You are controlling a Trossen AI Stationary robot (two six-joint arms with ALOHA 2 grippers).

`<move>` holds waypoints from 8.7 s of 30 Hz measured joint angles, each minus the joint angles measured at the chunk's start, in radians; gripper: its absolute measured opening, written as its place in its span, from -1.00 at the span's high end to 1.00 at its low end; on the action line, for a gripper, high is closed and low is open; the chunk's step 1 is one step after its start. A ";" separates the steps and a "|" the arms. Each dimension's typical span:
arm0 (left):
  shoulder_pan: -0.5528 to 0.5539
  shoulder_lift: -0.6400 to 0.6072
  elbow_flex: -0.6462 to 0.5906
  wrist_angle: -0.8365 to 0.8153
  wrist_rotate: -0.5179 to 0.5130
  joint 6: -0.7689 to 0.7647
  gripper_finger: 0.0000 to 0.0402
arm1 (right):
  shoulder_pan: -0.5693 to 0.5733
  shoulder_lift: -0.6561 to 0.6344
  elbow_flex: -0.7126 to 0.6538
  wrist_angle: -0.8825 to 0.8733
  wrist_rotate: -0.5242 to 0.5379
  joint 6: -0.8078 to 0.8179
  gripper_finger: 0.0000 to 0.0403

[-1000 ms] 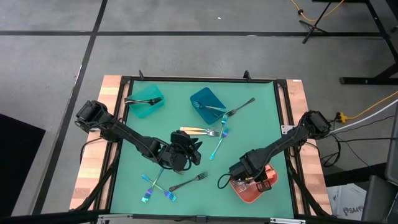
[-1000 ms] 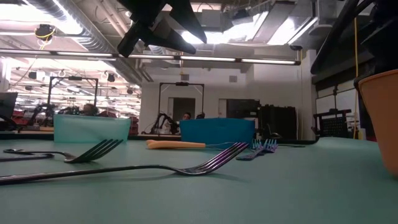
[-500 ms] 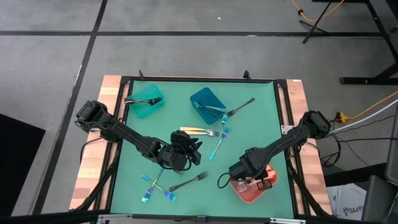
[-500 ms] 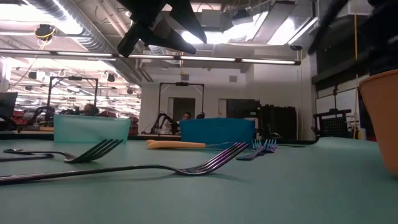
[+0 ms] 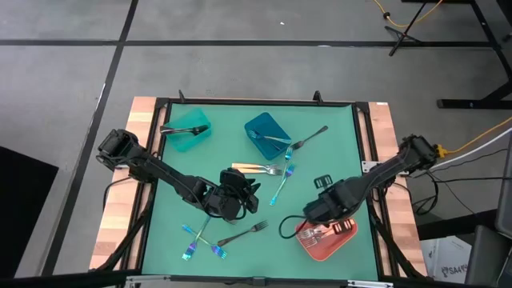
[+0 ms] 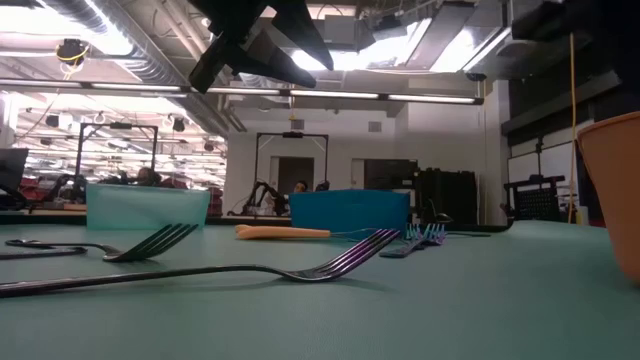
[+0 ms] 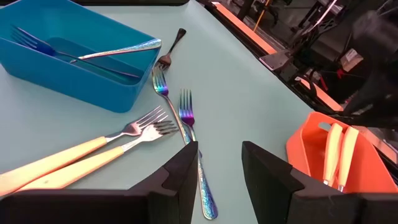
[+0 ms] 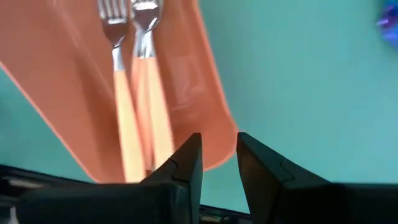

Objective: Sort silverware by color (type)
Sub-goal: Put the black fork into the green bin

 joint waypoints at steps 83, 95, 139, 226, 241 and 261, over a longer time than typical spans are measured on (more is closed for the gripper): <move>0.000 0.000 0.000 -0.002 -0.006 0.000 0.41 | -1.178 -0.090 -0.567 0.920 -0.185 -0.977 0.55; 0.000 0.000 0.000 -0.002 -0.006 0.000 0.41 | -1.178 0.037 -0.566 0.954 -0.085 -1.003 0.55; 0.000 0.000 0.000 -0.002 -0.003 -0.004 0.41 | -1.178 0.059 -0.565 0.901 -0.087 -1.001 0.99; 0.107 0.000 0.000 0.082 -0.011 0.200 0.41 | -0.660 -0.430 -0.566 1.572 0.127 -0.048 1.00; 0.108 0.000 0.000 0.322 -0.010 0.550 0.41 | -0.502 -0.332 -0.566 1.795 0.243 -0.032 1.00; 0.149 0.000 0.000 0.472 -0.083 0.653 0.41 | -0.489 -0.286 -0.565 1.913 0.251 0.030 1.00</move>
